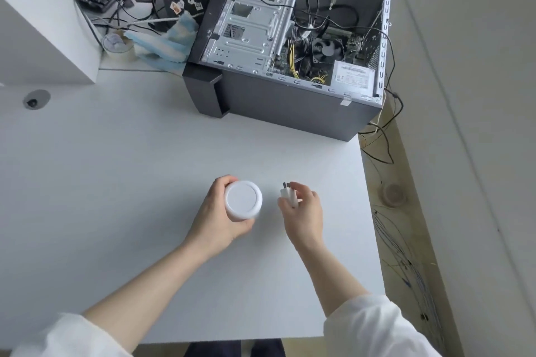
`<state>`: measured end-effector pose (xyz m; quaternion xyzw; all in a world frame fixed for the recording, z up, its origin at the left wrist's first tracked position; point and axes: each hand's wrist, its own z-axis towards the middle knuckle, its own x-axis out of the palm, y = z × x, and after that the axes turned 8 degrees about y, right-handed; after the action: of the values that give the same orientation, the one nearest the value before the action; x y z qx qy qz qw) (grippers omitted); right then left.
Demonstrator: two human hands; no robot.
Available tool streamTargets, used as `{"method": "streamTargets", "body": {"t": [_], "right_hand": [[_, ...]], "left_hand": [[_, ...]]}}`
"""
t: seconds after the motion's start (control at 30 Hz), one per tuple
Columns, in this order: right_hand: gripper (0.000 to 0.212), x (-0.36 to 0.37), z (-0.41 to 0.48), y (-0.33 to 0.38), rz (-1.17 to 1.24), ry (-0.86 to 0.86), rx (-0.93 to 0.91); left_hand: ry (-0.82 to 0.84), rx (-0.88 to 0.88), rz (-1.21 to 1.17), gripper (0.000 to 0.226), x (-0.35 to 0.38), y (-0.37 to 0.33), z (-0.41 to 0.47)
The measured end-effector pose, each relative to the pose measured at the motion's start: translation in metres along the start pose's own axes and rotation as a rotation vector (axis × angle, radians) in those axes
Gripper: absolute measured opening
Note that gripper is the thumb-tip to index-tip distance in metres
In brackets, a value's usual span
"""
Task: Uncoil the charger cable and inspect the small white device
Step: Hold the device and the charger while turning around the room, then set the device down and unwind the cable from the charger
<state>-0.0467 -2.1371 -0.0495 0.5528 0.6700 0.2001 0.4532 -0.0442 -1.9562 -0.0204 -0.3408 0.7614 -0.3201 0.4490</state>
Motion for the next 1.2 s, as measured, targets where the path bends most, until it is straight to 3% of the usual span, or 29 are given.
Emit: {"method": "streamTargets", "body": {"t": [0.47, 0.87, 1.07, 1.2], "right_hand": [[0.039, 0.023, 0.017, -0.004, -0.38, -0.125, -0.068], [0.04, 0.026, 0.022, -0.008, -0.445, -0.15, -0.096], [0.058, 0.016, 0.02, -0.009, -0.429, -0.098, -0.081], [0.067, 0.005, 0.013, -0.019, -0.396, -0.105, -0.034]], "left_hand": [[0.008, 0.046, 0.043, 0.077, 0.005, 0.01, -0.001], [0.012, 0.026, 0.053, 0.078, 0.006, 0.009, 0.0], [0.01, 0.031, 0.076, 0.08, 0.006, 0.011, -0.004], [0.038, 0.027, 0.11, 0.095, 0.005, 0.008, -0.006]]}}
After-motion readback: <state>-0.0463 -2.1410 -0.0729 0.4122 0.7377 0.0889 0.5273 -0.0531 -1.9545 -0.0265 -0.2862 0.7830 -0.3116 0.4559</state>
